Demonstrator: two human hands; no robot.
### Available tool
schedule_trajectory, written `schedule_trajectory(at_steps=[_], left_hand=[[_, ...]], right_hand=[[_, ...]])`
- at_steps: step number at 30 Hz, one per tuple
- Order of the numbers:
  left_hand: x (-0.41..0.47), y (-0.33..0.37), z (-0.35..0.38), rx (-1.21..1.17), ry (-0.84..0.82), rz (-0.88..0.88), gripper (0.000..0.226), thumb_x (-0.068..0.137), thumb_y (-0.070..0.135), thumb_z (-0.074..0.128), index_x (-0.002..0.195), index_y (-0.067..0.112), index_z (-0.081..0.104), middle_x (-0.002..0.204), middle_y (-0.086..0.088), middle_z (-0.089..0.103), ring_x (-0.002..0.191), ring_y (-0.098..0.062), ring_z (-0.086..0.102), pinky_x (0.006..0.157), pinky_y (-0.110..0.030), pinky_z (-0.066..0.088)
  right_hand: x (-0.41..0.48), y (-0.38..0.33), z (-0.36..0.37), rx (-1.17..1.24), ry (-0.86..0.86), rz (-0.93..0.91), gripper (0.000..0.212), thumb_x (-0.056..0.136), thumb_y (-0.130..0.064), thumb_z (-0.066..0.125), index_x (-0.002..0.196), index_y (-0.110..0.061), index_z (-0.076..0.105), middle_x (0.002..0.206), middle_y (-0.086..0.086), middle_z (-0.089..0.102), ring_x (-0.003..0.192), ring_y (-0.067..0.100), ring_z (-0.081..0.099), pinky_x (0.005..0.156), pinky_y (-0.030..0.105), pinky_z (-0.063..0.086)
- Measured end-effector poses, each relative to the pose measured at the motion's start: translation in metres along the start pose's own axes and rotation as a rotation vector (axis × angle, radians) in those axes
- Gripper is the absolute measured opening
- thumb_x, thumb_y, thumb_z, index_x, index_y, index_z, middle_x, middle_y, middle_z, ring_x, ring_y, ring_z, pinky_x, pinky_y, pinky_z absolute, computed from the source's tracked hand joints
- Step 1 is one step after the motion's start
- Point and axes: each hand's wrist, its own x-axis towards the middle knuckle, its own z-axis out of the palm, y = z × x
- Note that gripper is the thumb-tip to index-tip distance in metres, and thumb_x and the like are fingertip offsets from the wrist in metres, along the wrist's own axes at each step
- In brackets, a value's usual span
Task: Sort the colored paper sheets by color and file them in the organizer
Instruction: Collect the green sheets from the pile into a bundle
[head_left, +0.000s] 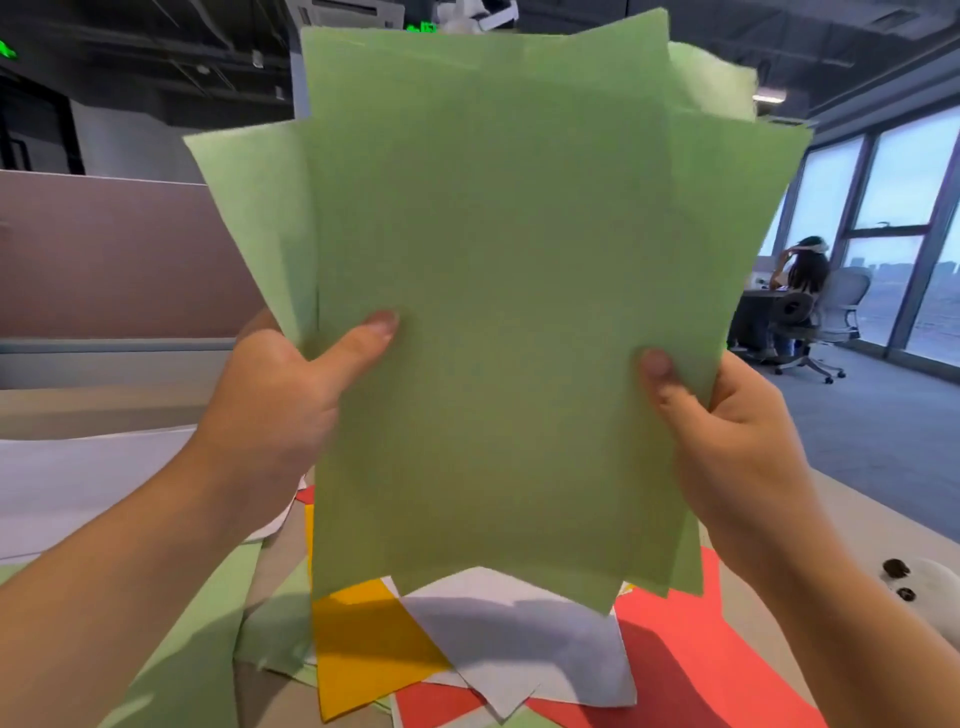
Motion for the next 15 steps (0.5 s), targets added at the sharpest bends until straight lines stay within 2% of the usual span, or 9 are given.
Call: schedule_trajectory(at_steps=[2, 5, 8, 15], left_hand=[[0.000, 0.004, 0.000, -0.058, -0.014, -0.049, 0.004, 0.081, 0.020, 0.063, 0.081, 0.023, 0.060, 0.059, 0.023, 0.068, 0.055, 0.006, 0.064, 0.048, -0.006, 0.045], [0.000, 0.004, -0.002, -0.183, -0.043, -0.093, 0.017, 0.069, 0.023, 0.064, 0.085, 0.023, 0.067, 0.073, 0.013, 0.074, 0.065, -0.003, 0.070, 0.053, -0.015, 0.052], [0.000, 0.005, -0.001, -0.221, -0.045, -0.087, 0.020, 0.066, 0.024, 0.064, 0.086, 0.022, 0.067, 0.075, 0.010, 0.075, 0.066, -0.006, 0.071, 0.053, -0.018, 0.054], [0.003, 0.006, -0.003, -0.319, -0.012, -0.108, 0.027, 0.066, 0.025, 0.063, 0.093, 0.022, 0.064, 0.081, 0.010, 0.075, 0.071, -0.007, 0.071, 0.057, -0.020, 0.055]], right_hand=[[-0.002, -0.003, 0.000, 0.029, -0.015, 0.023, 0.020, 0.078, -0.038, 0.057, 0.089, -0.025, 0.068, 0.090, -0.011, 0.074, 0.085, 0.009, 0.070, 0.073, 0.031, 0.056], [-0.005, -0.007, 0.001, 0.100, -0.038, 0.049, 0.024, 0.076, -0.035, 0.058, 0.094, -0.023, 0.067, 0.092, -0.009, 0.075, 0.084, 0.009, 0.071, 0.066, 0.025, 0.056], [-0.007, -0.009, 0.002, 0.131, -0.045, 0.060, 0.025, 0.075, -0.033, 0.059, 0.096, -0.022, 0.067, 0.092, -0.009, 0.075, 0.083, 0.009, 0.071, 0.063, 0.022, 0.055], [-0.008, -0.012, 0.004, 0.181, -0.071, 0.067, 0.035, 0.072, -0.032, 0.062, 0.105, -0.020, 0.065, 0.100, -0.007, 0.074, 0.092, 0.012, 0.070, 0.070, 0.025, 0.056]])
